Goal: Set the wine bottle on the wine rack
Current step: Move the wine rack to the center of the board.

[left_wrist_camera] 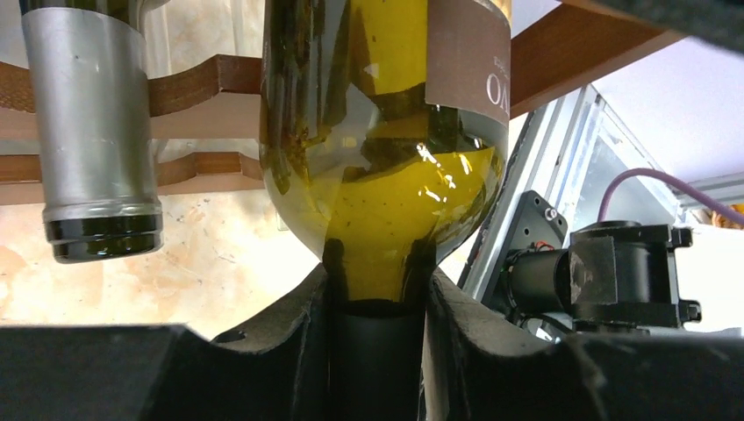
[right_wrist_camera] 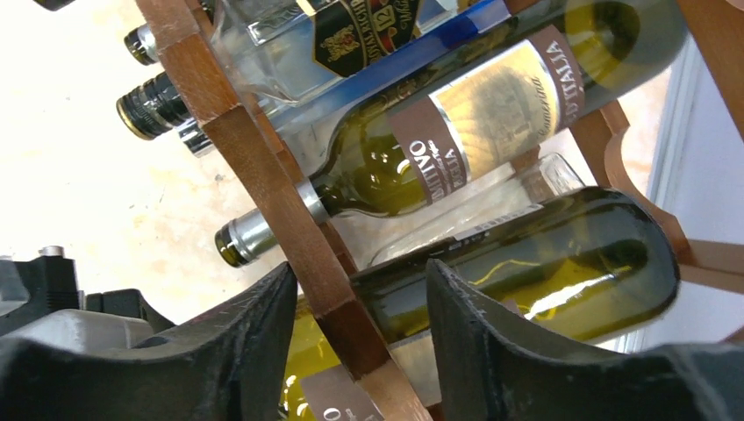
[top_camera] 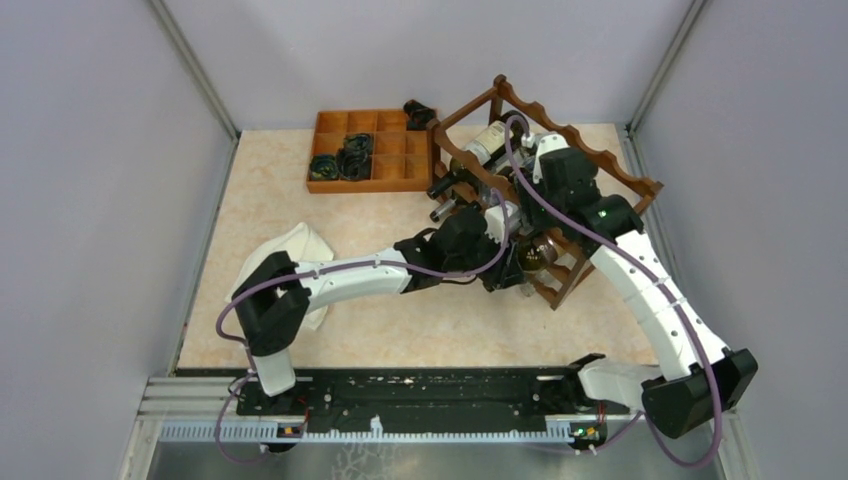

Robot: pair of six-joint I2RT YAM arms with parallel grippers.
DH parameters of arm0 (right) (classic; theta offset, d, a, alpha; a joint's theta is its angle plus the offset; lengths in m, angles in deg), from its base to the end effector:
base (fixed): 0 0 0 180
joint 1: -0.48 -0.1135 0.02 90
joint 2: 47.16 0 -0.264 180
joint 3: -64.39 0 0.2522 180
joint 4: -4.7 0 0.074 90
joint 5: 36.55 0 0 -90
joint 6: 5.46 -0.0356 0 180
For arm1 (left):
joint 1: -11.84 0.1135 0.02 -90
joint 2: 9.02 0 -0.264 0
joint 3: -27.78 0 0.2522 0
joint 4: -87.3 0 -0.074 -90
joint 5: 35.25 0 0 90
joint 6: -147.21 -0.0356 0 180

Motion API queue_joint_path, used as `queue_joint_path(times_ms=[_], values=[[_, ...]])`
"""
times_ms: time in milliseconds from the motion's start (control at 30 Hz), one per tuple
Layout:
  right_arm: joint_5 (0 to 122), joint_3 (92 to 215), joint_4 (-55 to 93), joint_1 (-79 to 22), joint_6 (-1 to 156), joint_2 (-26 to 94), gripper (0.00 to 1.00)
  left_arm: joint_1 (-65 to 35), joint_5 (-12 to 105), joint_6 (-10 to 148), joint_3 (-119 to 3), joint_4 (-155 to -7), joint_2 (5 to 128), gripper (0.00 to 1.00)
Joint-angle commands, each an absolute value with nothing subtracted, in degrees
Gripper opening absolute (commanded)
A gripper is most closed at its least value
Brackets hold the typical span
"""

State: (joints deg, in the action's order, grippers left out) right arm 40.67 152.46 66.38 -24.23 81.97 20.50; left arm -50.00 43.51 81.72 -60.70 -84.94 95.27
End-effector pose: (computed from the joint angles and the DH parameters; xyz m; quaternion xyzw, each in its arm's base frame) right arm 0.2193 0.0922 0.3739 -0.1288 0.8972 -0.0018 0.4223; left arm 0.1957 -0.3803 0.2571 0.3173 0.7716 -0.4328 0.3415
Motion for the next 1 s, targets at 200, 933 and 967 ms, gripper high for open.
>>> queue_joint_path(times_ms=[200,933,967], values=[[40.4,160.1,59.3,-26.9,77.4,18.8,0.7,-52.6,47.2,66.9,-66.9,-90.4,91.3,0.0],[38.5,160.1,53.2,-26.8,78.8,11.7,0.84,-60.4,60.4,67.6,-82.0,-82.2,100.3,0.0],[38.4,159.8,53.0,-26.8,78.8,11.5,0.84,-60.6,60.6,68.0,-82.9,-82.1,100.8,0.0]])
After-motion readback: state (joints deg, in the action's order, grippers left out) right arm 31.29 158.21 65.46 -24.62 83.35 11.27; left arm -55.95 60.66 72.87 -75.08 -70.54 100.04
